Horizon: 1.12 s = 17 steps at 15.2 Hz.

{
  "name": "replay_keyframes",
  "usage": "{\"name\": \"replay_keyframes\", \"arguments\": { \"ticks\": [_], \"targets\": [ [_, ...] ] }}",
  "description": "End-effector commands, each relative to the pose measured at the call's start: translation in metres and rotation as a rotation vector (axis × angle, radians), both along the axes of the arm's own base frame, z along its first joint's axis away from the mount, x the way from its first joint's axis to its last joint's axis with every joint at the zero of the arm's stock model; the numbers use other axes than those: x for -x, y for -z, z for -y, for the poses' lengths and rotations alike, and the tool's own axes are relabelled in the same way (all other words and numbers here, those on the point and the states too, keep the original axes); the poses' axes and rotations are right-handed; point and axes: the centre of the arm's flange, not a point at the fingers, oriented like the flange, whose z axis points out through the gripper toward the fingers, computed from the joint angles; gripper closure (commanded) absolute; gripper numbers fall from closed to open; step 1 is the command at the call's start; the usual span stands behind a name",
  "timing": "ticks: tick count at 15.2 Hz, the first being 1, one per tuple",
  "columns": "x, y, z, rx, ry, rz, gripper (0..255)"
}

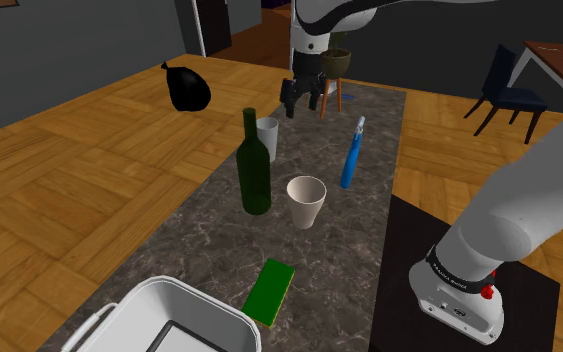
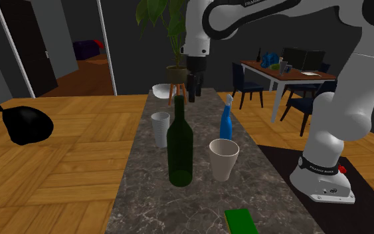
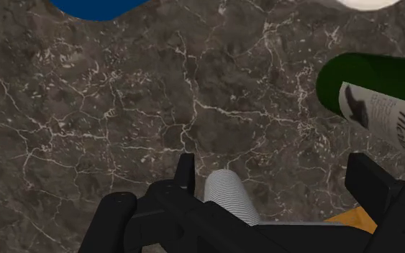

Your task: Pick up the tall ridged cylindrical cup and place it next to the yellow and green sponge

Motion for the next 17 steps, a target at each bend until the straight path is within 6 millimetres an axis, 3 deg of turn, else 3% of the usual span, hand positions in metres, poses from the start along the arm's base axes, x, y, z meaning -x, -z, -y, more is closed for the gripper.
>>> {"name": "replay_keyframes", "arguments": {
  "ticks": [1,13,17],
  "targets": [
    [-0.025,0.013,0.004,-0.001,0.025,-0.005,0],
    [-0.157,0.093,0.05,-0.004,0.17,-0.04,0],
    [-0.157,0.11,0.049,-0.004,0.171,-0.04,0]
  ]
}}
